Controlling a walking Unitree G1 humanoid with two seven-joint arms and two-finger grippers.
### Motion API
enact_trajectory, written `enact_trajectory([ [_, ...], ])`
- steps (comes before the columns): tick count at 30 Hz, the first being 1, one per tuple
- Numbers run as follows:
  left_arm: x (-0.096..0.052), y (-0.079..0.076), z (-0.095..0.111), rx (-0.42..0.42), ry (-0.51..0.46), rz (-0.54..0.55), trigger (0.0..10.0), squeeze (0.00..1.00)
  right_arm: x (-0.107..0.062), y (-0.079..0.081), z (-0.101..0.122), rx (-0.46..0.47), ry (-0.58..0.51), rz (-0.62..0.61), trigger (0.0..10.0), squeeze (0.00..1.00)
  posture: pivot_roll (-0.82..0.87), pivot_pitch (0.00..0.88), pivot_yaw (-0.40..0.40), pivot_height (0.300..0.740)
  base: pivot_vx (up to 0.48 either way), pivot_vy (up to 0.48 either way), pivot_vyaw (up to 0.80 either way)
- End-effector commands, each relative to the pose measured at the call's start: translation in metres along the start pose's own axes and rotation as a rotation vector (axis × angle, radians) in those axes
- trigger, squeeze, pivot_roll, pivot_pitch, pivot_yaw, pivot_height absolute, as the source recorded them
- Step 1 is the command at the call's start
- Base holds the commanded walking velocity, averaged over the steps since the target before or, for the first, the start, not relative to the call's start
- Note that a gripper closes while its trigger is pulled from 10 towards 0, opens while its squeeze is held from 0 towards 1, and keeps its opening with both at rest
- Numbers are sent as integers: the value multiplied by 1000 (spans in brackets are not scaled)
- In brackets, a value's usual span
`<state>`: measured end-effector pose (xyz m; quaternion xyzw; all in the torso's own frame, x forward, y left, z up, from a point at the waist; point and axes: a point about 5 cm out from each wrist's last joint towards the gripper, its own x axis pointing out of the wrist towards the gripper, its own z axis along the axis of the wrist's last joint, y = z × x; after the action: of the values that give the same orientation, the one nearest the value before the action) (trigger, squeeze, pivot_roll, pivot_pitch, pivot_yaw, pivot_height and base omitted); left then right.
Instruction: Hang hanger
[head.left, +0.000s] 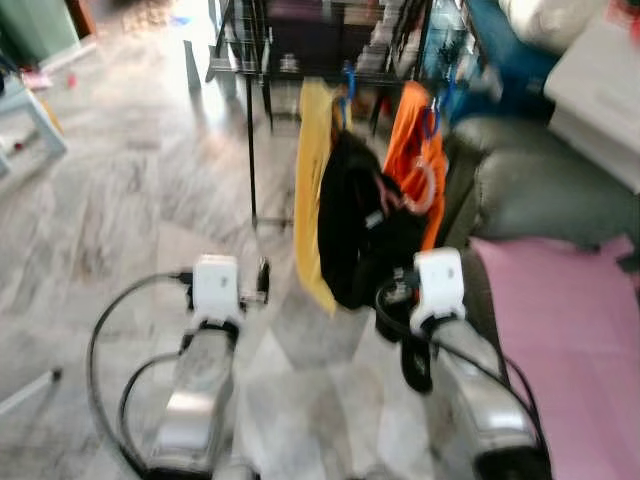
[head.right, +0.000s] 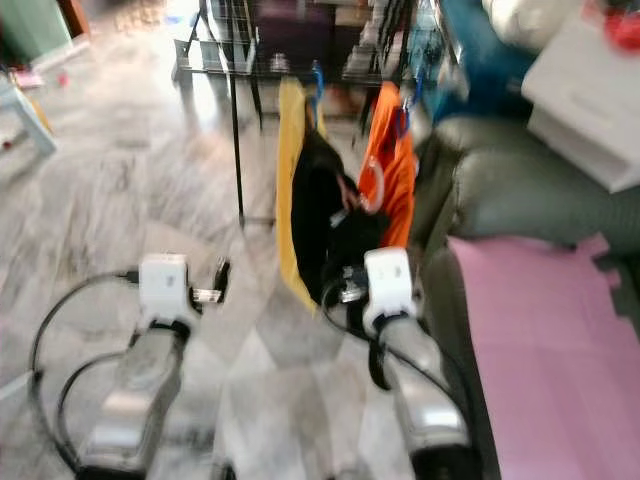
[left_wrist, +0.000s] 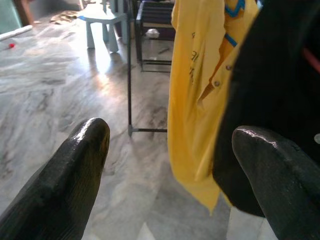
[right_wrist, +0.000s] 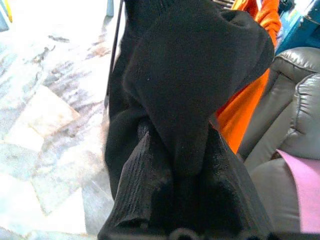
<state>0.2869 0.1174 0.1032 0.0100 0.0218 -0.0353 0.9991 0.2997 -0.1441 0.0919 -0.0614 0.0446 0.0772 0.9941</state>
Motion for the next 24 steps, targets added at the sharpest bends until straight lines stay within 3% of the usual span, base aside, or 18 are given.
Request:
enact_trajectory([
  [1, -1, 10, -3, 8, 16, 38, 10000, 0, 2, 11, 15, 12, -69, 35, 10000, 0, 9, 167, -54, 740, 0, 0, 800],
  [19, 3, 5, 2, 67, 6, 5, 10000, 0, 4, 10, 17, 55, -63, 22, 10000, 0, 7, 172, -45, 740, 0, 0, 797],
  [24, 5, 4, 8, 132, -12, -44, 10000, 0, 7, 11, 18, 76, -68, 5, 10000, 0, 27, 165, -16, 740, 0, 0, 99],
])
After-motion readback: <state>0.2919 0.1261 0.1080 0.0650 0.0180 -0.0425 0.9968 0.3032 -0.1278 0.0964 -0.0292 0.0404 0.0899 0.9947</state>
